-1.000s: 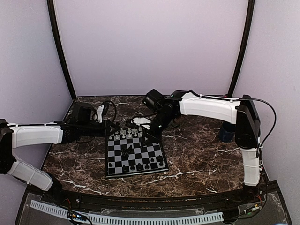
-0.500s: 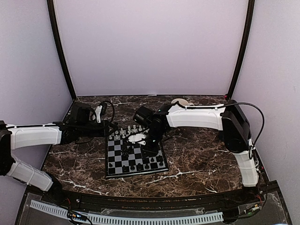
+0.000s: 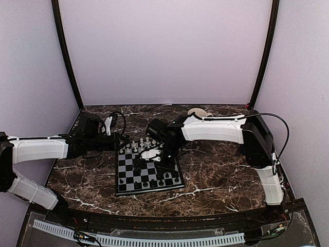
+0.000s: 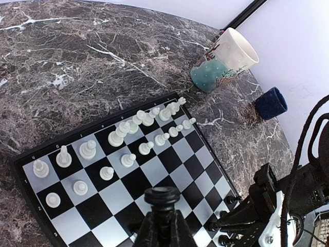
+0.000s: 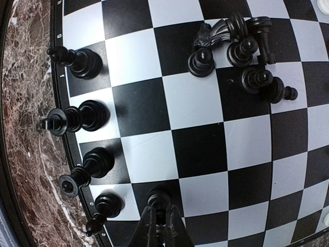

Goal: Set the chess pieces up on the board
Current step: Place the pawn at c7.

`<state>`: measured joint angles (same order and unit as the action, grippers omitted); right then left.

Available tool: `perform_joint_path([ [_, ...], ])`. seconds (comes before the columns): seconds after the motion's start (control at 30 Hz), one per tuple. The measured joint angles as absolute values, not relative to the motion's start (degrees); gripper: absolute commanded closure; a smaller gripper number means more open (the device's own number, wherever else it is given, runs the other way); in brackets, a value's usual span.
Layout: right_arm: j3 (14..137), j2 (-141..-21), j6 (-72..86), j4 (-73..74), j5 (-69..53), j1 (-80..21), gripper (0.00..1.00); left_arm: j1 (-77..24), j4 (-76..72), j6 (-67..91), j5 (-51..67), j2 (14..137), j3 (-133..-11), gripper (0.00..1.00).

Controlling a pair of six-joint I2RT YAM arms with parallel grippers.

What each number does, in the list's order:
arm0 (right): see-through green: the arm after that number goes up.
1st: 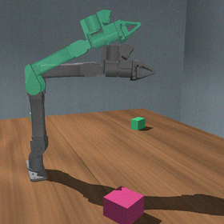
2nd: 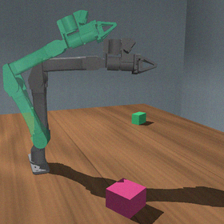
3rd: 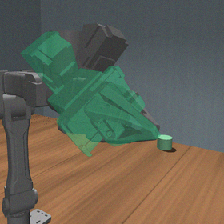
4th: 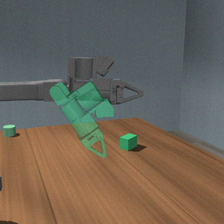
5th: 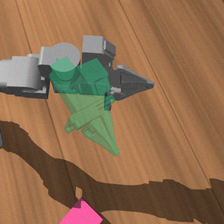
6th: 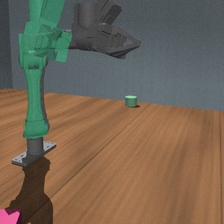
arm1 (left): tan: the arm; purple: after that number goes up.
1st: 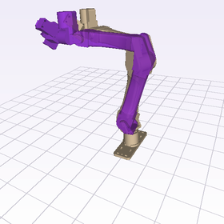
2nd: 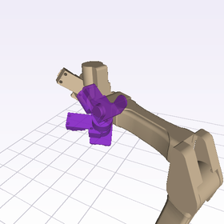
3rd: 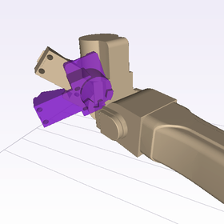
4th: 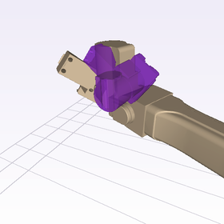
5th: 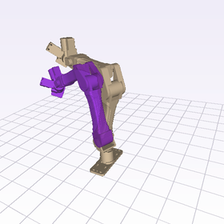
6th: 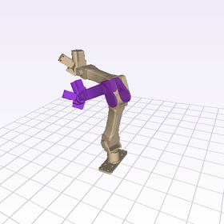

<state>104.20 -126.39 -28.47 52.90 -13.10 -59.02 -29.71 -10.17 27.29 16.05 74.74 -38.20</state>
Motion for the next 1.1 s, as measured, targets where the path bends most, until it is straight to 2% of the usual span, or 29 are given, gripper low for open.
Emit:
perform_joint_path([
  [0.33, 103.98, -126.39, -28.88, 53.23, -13.10, -59.33, 0.88, -29.71, -10.79, 27.29, 16.71, 76.20, -38.17, 0.98],
  [0.8, 104.33, -126.39, -28.36, 54.15, -13.58, -59.29, 0.75, -29.67, -10.92, 27.09, 18.22, 76.66, -38.17, 0.97],
  [0.93, 106.34, -125.80, -28.40, 55.33, -15.73, -58.15, 0.74, -29.50, -8.16, 25.63, 21.61, 78.08, -39.75, 0.97],
  [1.1, 106.00, -120.40, -29.93, 55.31, -19.27, -54.15, 0.74, -29.45, -1.85, 22.11, 29.08, 83.77, -47.57, 0.96],
])
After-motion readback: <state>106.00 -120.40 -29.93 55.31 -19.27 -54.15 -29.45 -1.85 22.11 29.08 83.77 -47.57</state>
